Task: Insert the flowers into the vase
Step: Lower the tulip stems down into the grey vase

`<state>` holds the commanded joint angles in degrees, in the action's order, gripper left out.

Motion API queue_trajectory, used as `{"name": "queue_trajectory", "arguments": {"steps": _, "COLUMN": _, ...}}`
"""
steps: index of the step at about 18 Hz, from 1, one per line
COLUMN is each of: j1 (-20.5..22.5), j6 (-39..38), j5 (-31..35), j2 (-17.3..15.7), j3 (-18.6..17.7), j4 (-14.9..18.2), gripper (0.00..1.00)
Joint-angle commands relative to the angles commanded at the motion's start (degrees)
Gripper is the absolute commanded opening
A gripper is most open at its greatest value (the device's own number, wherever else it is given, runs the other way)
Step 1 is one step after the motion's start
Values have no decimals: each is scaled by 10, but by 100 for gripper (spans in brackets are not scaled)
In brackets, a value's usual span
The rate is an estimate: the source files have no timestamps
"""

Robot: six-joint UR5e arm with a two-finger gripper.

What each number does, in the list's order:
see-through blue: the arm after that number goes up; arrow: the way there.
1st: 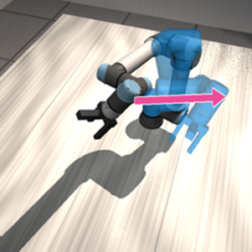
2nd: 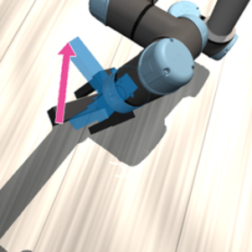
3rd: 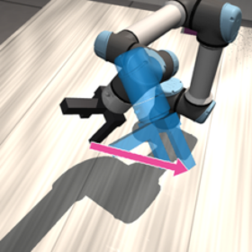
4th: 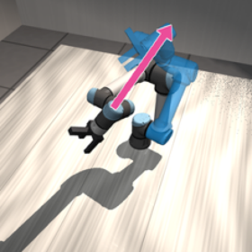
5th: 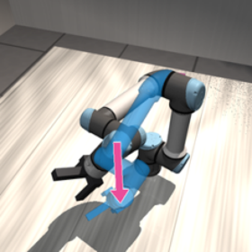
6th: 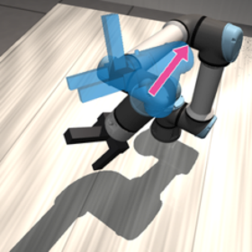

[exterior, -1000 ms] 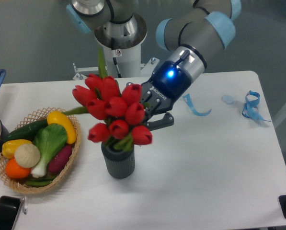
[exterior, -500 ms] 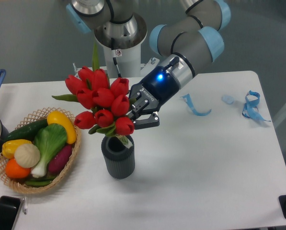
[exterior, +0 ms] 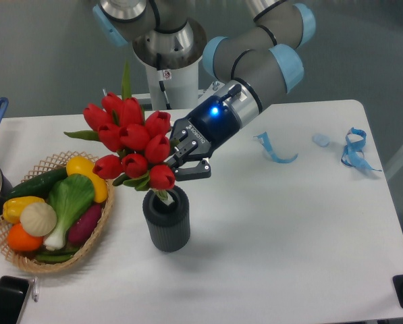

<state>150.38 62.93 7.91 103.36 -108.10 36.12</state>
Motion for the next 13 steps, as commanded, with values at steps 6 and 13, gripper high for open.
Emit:
{"name": "queue_trajectory", "arguments": {"steps": 6, "j1": 6, "j6": 2, "j5": 2, "j2": 12, "j3": -11, "j4": 0, "gripper": 23}}
{"name": "queue_trajectory", "arguments": {"steps": 13, "j1": 15, "j6": 18, "j5": 3, "j2": 33, "j3": -26, "j4": 0, "gripper": 23}}
